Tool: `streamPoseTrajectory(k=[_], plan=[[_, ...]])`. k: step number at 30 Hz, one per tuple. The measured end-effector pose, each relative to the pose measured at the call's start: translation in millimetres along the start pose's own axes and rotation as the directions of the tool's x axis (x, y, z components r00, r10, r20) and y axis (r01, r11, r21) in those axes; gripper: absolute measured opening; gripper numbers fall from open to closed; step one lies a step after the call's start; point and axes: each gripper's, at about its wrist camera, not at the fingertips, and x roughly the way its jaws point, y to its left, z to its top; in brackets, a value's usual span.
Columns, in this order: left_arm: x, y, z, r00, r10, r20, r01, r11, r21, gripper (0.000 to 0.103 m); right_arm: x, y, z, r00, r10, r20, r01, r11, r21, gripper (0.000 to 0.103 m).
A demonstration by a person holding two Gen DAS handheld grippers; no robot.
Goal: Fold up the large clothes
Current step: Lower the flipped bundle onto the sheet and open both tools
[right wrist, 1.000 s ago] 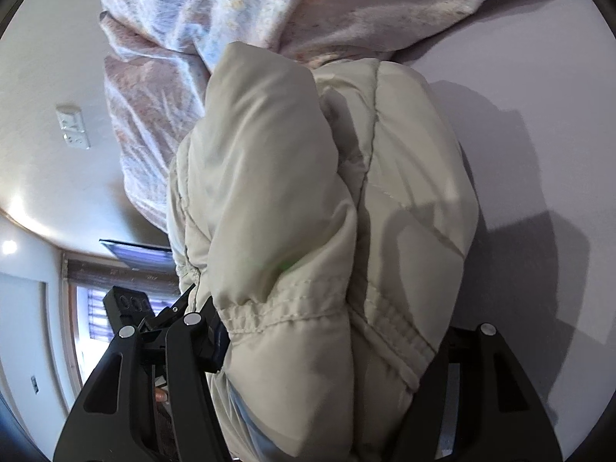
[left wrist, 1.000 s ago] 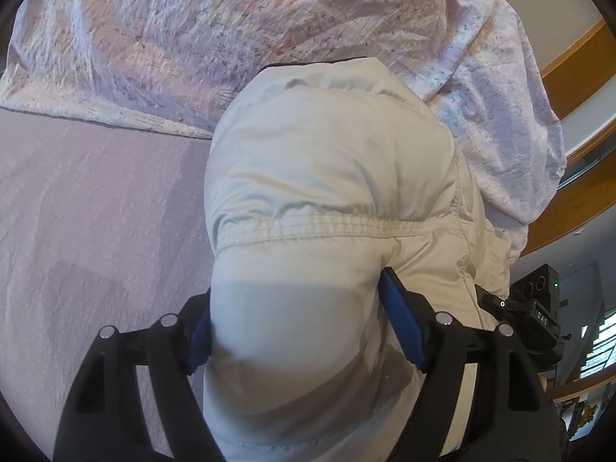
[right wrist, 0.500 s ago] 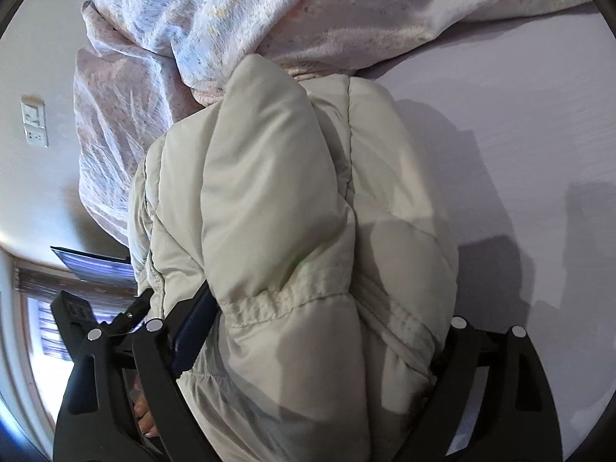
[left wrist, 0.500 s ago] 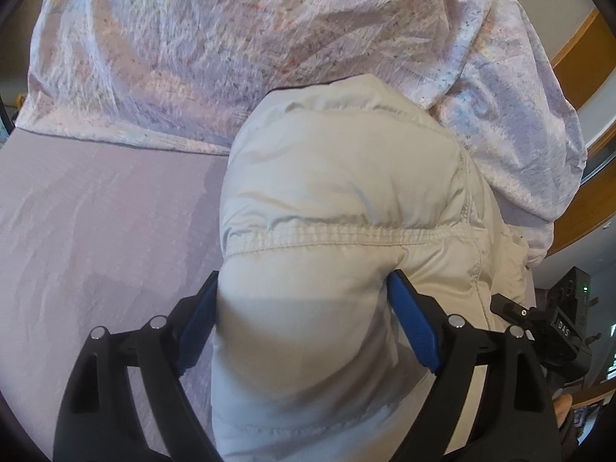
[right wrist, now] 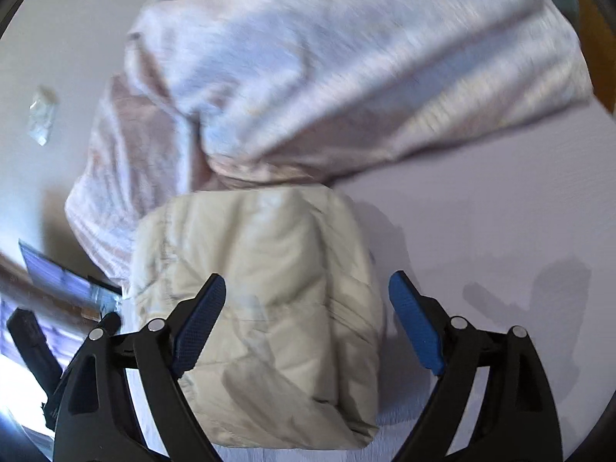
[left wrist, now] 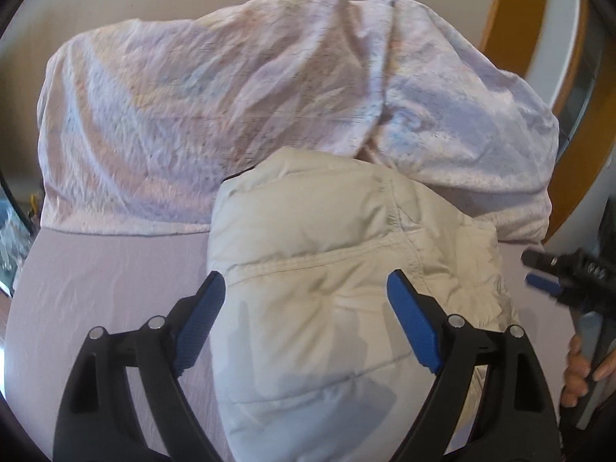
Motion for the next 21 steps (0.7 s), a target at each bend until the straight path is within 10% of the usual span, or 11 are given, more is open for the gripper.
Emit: streamPoseTrajectory(k=[7,21], plan=[[23.5,-2.8,-9.1,0.999,0.031,-0.037,-0.031,1.000,0.006,0.086,26.9,45.1,-14.5,0.998,0.006,-0.060,-0.019,0.976,-0.215,0.063],[45.7,-0.2,-23.7,0.998,0.050,-0.045,-0.048,0.998,0.035,0.101,73.9,18.7,-37.6,0.989,-0.070,-0.133,0.036,0.969,-0.243,0.061]])
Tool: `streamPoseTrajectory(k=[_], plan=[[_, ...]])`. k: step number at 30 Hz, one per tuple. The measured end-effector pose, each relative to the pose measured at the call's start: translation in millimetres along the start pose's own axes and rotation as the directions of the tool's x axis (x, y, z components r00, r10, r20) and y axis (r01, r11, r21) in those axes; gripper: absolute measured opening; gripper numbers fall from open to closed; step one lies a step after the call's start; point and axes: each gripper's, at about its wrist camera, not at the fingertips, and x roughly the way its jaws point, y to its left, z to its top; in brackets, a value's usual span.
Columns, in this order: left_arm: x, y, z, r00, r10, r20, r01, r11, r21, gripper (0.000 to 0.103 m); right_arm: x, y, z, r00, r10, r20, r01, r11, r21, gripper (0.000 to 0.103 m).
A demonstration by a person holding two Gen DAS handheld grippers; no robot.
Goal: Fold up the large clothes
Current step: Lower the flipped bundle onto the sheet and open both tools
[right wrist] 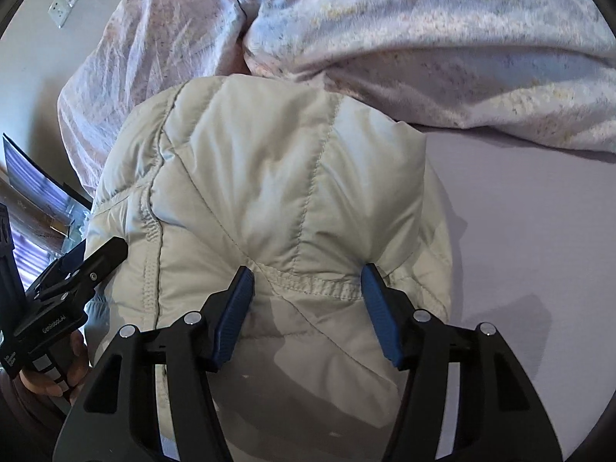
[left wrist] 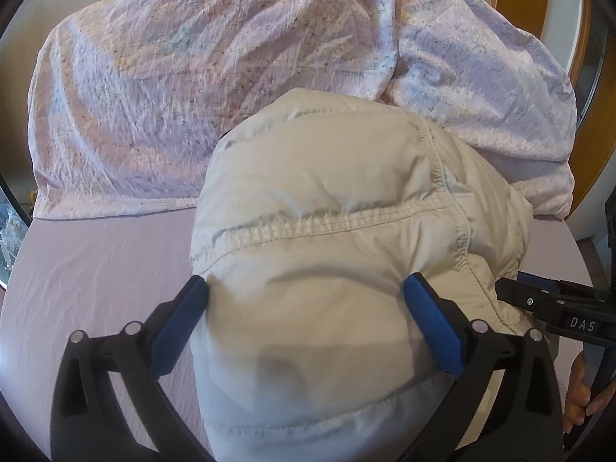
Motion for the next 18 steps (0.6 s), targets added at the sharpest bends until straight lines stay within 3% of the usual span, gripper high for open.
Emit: streamPoseTrajectory(k=[18], plan=[[18.9,6.9,-3.3,1.000,0.016,-0.013,-0.016,1.000,-0.004,0.101,6.7,-7.4,-11.1,1.000,0.017,0.026,-0.018,1.000,0.009,0.061]])
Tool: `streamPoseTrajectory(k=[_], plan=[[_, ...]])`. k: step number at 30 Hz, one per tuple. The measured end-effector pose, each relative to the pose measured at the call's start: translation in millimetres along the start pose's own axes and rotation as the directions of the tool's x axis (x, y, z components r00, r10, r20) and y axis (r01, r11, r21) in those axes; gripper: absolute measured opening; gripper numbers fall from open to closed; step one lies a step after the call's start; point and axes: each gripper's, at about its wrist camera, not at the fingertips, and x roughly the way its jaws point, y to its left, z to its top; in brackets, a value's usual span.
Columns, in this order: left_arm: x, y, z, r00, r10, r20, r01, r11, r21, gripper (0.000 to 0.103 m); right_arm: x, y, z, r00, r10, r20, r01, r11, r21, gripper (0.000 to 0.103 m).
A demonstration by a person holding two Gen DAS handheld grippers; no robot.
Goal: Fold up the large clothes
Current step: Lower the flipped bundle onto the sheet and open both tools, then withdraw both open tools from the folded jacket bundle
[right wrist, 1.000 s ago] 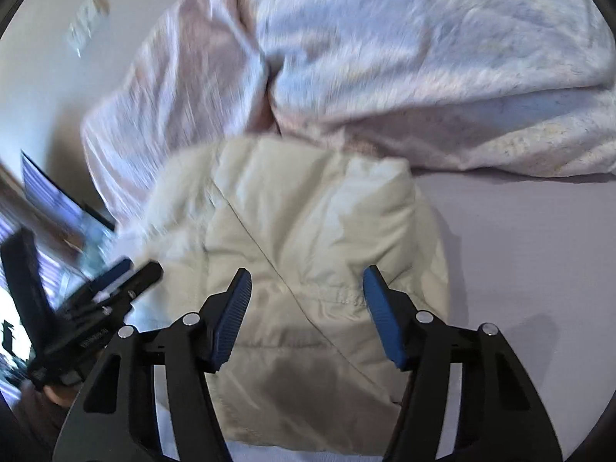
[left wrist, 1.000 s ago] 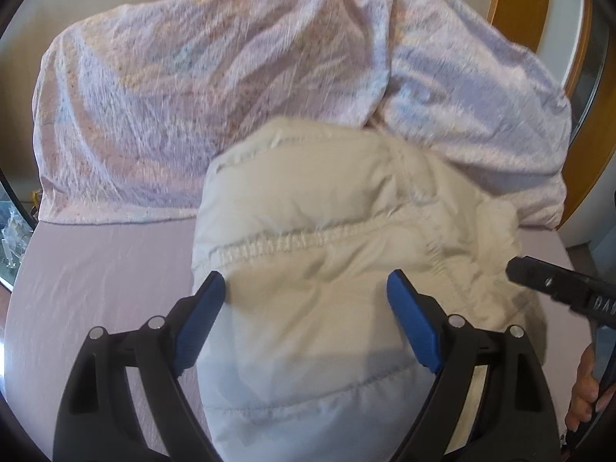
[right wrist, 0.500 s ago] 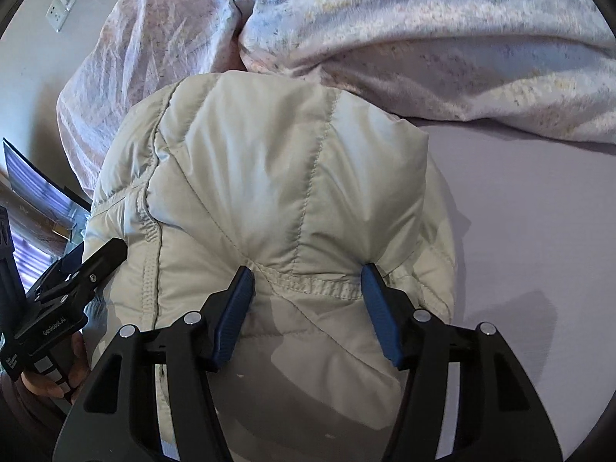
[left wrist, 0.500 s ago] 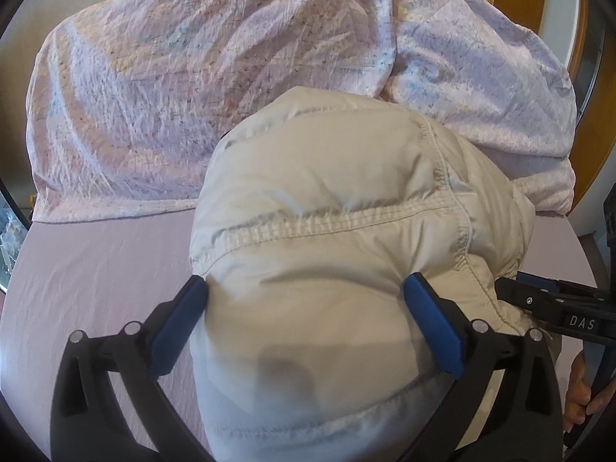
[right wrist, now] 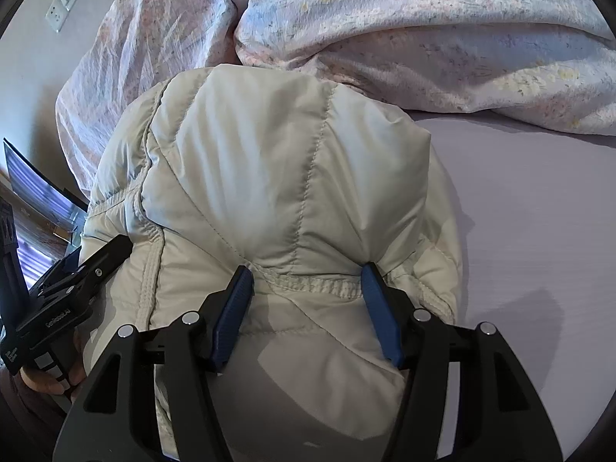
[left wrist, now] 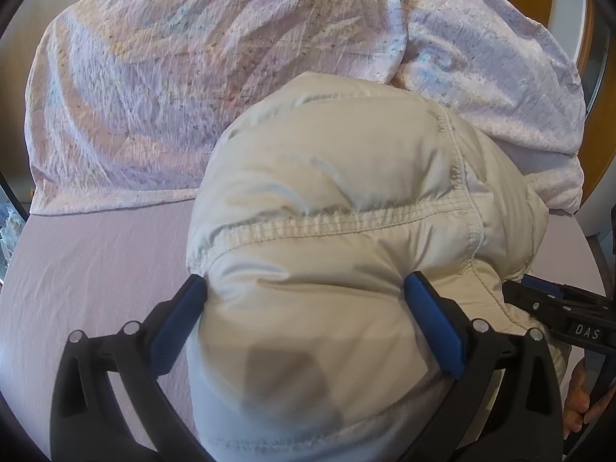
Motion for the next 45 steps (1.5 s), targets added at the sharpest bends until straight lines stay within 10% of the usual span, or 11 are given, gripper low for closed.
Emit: streamPoseTrajectory(k=[14,16,22,45], plan=[[-23.8,1.3,-3.2,1.000,0.003,0.004,-0.002,0.999,-0.035,0.101,-23.1,17.1,4.4,0.994,-0.105,-0.018,0.105,0.994,0.009,0.064],[-42.6,2.7,-8.7,0.999,-0.007,0.035,0.007,1.000,-0.015,0.101,-40.8,24.5,-0.3,0.990,-0.143,0.002,0.143,0.990,-0.006,0.085],[-89.8,6.0,-34.6,0.998,-0.019,0.061,0.017,0.999,0.028,0.101,-91.1,44.1,-25.4,0.977,-0.211,0.036,0.212,0.976,-0.039,0.102],[-187.2,8.7,-113.5,0.995,-0.100,-0.020,0.100,0.995,0.005,0.101,-149.2,74.5,-115.9,0.988,-0.141,-0.062,0.138,0.989,-0.059,0.102]])
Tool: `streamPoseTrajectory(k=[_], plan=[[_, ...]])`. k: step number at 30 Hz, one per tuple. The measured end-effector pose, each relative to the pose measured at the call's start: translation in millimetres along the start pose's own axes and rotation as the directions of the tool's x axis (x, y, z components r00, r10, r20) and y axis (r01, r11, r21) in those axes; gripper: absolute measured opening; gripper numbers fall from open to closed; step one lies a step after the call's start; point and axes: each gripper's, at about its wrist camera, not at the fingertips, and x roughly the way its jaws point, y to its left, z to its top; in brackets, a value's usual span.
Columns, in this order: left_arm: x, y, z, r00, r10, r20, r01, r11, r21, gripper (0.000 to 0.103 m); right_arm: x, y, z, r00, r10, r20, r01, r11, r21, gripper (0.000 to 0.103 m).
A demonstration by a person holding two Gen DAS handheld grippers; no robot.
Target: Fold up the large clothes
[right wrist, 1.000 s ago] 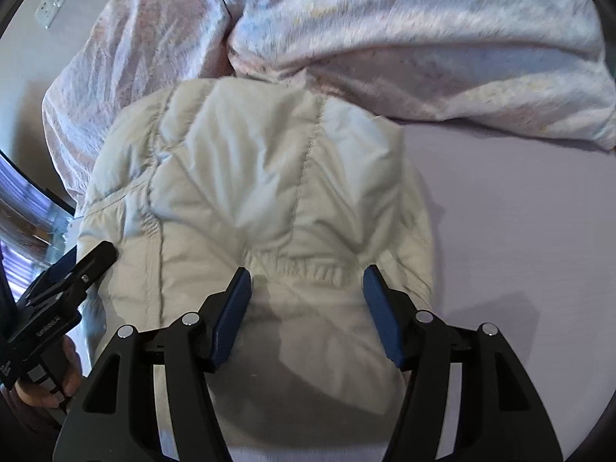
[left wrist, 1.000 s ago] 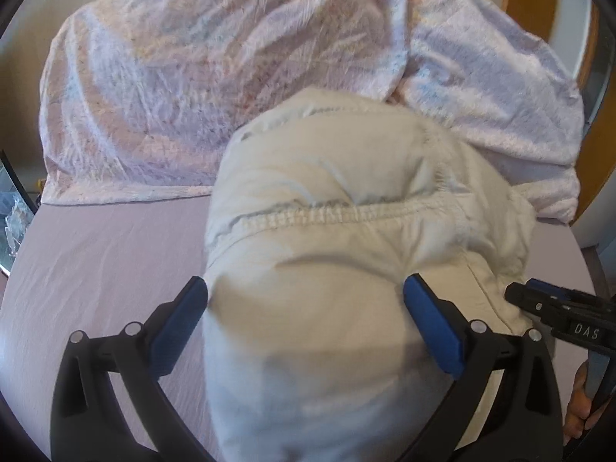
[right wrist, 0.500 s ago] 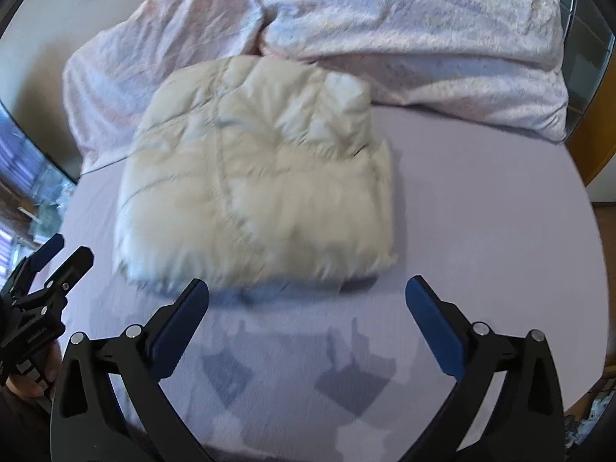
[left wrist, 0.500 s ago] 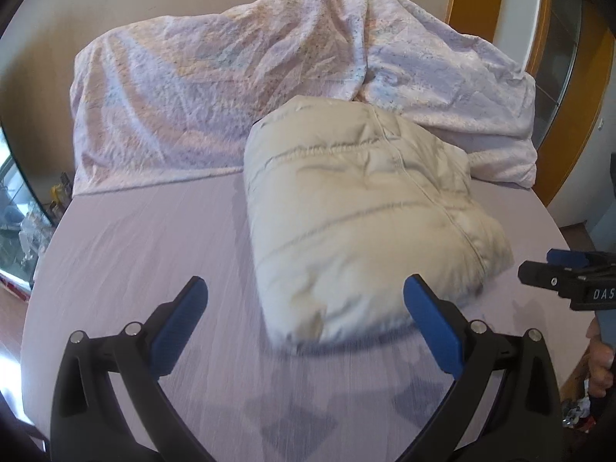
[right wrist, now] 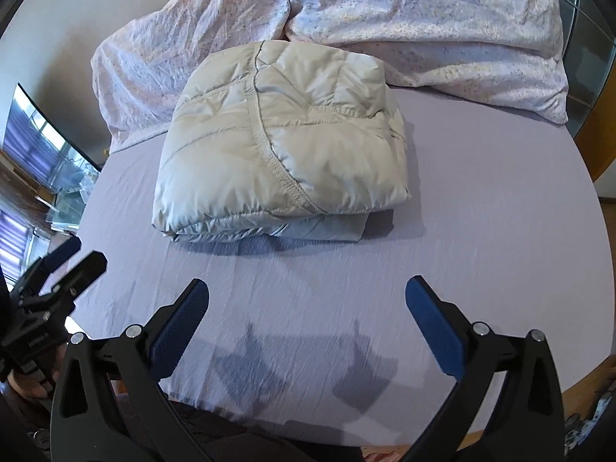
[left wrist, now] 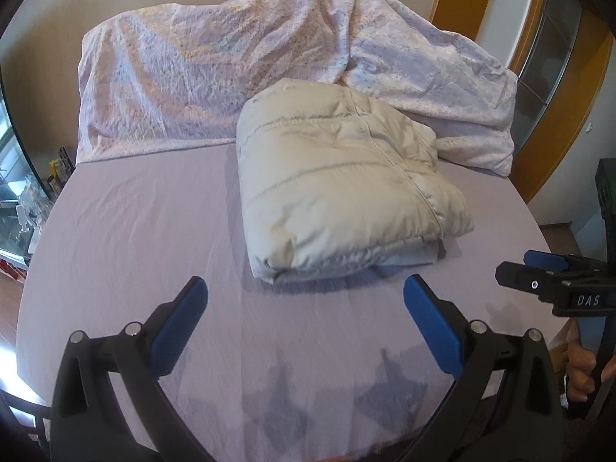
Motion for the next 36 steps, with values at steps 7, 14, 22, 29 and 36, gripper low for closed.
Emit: streamPoseTrajectory(k=[7,14,22,29,36], plan=[[-4.2,0.3,-9.5,1.000,-0.020,-0.008,0.020,1.000,-0.023,0.101,-2.2,4.2,-11.2,0.999,0.029,-0.018,-0.030,1.000,-0.002,0.102],[-4.9,-0.1,-16.0,0.999,-0.046,-0.016,0.045,0.998,-0.041,0.101,-2.7,6.3,-15.5,0.999,0.049,-0.015,-0.049,0.999,0.003,0.102],[-5.3,-3.1,-18.8,0.998,-0.065,-0.016,0.065,0.997,-0.040,0.101,-5.5,5.7,-17.3,0.999,0.054,0.006,-0.054,0.998,0.014,0.102],[-5.9,-4.1,-18.8,0.997,-0.072,-0.011,0.072,0.997,-0.038,0.101,-6.8,4.9,-19.0,0.998,0.062,0.015,-0.062,0.998,0.025,0.102],[-7.2,-3.4,-18.0,0.997,-0.081,-0.007,0.080,0.996,-0.048,0.101,-9.0,4.2,-19.5,0.997,0.069,0.029,-0.070,0.997,0.031,0.102]])
